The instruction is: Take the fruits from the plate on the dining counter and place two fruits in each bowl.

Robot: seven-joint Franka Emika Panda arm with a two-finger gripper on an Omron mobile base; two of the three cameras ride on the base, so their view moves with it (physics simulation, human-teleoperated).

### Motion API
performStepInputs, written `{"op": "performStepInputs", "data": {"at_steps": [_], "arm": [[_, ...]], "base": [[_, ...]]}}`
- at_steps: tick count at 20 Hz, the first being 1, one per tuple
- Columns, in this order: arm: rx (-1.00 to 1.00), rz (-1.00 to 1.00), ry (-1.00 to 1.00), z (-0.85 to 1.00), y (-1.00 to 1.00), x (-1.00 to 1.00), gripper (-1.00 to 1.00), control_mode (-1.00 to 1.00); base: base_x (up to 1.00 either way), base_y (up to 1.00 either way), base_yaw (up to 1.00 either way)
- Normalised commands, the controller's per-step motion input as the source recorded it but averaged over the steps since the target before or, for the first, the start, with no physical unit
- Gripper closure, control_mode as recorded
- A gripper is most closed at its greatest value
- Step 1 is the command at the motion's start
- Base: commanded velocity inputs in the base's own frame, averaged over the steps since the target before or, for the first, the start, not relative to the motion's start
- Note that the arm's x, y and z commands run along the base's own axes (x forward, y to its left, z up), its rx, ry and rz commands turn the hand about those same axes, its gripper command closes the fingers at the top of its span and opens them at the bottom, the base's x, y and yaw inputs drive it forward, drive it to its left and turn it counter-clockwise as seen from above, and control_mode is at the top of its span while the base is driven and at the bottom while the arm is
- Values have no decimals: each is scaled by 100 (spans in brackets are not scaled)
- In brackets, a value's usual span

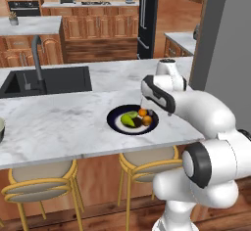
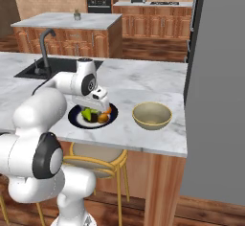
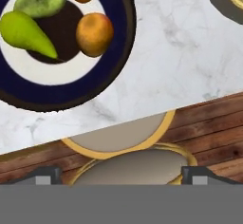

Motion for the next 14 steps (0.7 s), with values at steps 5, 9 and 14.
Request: {"op": "performStepInputs", "data": {"at_steps": [5,9,14], "arm": [[0,0,0,-38,0,23,-100,-100],[0,0,0,-31,1,27,-100,-100],[0,0,0,-22,0,32,-100,-100]], "base": [[0,0,0],[0,0,0],[0,0,0]]}}
